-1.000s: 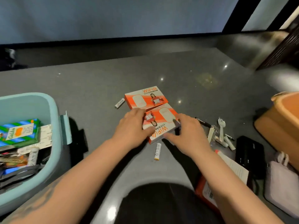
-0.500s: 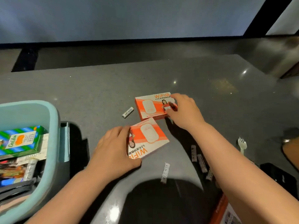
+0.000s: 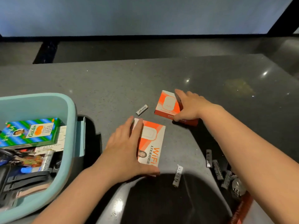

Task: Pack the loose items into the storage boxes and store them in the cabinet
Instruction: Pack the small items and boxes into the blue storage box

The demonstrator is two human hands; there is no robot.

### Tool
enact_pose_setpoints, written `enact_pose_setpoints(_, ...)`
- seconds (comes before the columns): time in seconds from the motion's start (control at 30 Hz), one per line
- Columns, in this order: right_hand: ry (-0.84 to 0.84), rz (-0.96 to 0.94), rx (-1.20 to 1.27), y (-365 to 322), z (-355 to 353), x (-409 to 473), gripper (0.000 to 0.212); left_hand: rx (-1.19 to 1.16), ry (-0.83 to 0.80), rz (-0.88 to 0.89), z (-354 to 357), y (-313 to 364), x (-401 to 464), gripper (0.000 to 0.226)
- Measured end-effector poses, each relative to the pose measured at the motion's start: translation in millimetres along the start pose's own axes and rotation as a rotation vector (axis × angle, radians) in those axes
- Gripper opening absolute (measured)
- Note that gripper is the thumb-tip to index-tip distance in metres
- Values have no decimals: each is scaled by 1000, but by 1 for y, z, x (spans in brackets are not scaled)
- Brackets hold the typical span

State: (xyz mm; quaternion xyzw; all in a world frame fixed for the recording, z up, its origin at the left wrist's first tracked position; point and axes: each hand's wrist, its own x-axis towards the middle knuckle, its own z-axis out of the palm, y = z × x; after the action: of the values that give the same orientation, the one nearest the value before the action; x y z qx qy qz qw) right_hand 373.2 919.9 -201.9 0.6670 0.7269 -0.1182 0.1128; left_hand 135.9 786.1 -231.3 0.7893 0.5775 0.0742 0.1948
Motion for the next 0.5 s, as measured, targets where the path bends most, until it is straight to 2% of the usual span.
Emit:
enact_pose_setpoints(0.13,8,145,32,-7,17,-38,131,55,-146,109,2,2,17,147)
enact_pose_setpoints(0.23,14,235,67,-20,35,-66,136,49,-211,13,8,7,26,144)
enact_pose_setpoints(0.33,66,276,69,-28,48,-83,131,-5,-128,-91,17,17,27,140)
enact_pose_setpoints(0.5,103,318,101,-26,48,-103,121,-27,54,-133,26,27,18,117)
